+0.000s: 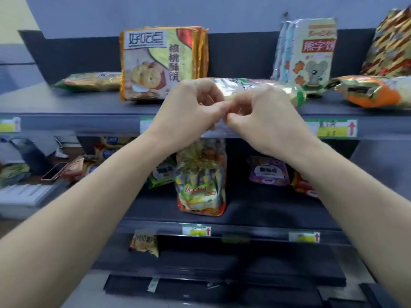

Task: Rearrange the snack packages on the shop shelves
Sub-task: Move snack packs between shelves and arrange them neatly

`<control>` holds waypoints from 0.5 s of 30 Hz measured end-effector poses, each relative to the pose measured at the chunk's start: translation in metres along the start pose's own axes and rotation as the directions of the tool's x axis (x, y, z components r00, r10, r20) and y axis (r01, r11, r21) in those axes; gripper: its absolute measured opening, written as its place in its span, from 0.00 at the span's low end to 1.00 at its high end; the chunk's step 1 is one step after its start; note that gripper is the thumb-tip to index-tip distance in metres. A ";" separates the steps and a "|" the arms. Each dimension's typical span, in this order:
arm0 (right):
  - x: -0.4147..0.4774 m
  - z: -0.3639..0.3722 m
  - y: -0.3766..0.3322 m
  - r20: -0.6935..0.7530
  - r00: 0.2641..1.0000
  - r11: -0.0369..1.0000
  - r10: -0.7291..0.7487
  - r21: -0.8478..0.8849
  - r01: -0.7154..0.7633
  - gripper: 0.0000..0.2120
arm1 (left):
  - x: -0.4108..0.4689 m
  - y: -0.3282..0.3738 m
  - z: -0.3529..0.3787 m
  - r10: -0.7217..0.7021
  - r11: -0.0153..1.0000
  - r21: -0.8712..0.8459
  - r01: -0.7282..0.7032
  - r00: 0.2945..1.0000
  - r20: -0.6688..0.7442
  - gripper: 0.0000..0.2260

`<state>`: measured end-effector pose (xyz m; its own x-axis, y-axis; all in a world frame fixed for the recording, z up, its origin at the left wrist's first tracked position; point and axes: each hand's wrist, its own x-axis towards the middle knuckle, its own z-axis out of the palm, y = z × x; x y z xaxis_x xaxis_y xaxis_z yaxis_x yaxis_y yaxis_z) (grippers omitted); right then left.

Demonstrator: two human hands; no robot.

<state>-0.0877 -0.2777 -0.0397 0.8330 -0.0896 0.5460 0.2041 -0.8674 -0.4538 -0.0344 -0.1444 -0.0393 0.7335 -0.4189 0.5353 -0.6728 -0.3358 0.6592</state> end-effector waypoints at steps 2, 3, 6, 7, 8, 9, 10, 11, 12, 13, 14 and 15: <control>-0.005 0.032 -0.021 0.056 0.998 1.000 0.012 0.000 -0.012 0.05 | -0.018 -0.026 -0.022 -0.044 0.999 0.008 0.044 0.999 0.028 0.05; -0.007 0.047 -0.030 0.084 0.996 1.000 0.030 -0.004 -0.030 0.05 | -0.026 -0.041 -0.032 -0.073 0.997 0.018 0.072 0.996 0.047 0.05; -0.009 0.094 -0.051 0.187 0.976 0.994 0.107 -0.039 -0.101 0.05 | -0.048 -0.088 -0.059 -0.172 0.985 0.047 0.169 0.981 0.090 0.04; -0.010 0.109 -0.056 0.221 0.966 0.991 0.135 -0.042 -0.129 0.04 | -0.055 -0.103 -0.067 -0.206 0.978 0.057 0.202 0.974 0.092 0.04; -0.010 0.123 -0.061 0.253 0.954 0.987 0.161 -0.039 -0.156 0.03 | -0.061 -0.118 -0.074 -0.238 0.970 0.066 0.233 0.967 0.087 0.04; -0.011 0.136 -0.066 0.280 0.943 0.983 0.182 -0.041 -0.178 0.03 | -0.066 -0.133 -0.081 -0.270 0.961 0.078 0.264 0.960 0.080 0.04; -0.012 0.148 -0.068 0.304 0.932 0.980 0.199 -0.046 -0.194 0.03 | -0.071 -0.147 -0.087 -0.301 0.952 0.089 0.294 0.951 0.075 0.03; -0.013 0.160 -0.071 0.329 0.920 0.977 0.212 -0.050 -0.207 0.03 | -0.076 -0.160 -0.093 -0.335 0.940 0.101 0.327 0.939 0.076 0.03; -0.013 0.171 -0.072 0.358 0.907 0.974 0.222 -0.049 -0.219 0.04 | -0.081 -0.173 -0.097 -0.369 0.927 0.112 0.359 0.926 0.079 0.03; -0.013 0.182 -0.074 0.389 0.893 0.973 0.227 -0.043 -0.229 0.06 | -0.086 -0.185 -0.101 -0.402 0.912 0.121 0.391 0.912 0.082 0.03; -0.013 0.193 -0.075 0.421 0.878 0.971 0.229 -0.036 -0.236 0.08 | -0.090 -0.197 -0.103 -0.432 0.898 0.125 0.421 0.898 0.084 0.03; -0.012 0.204 -0.075 0.451 0.863 0.971 0.227 -0.032 -0.238 0.09 | -0.093 -0.208 -0.104 -0.465 0.883 0.119 0.454 0.881 0.086 0.03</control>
<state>-0.0085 -0.1114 -0.1556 0.9973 -0.0529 0.0504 -0.0166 -0.8362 -0.5482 0.0474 0.0524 -0.1714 0.9509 -0.2855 0.1196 -0.2722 -0.5874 0.7622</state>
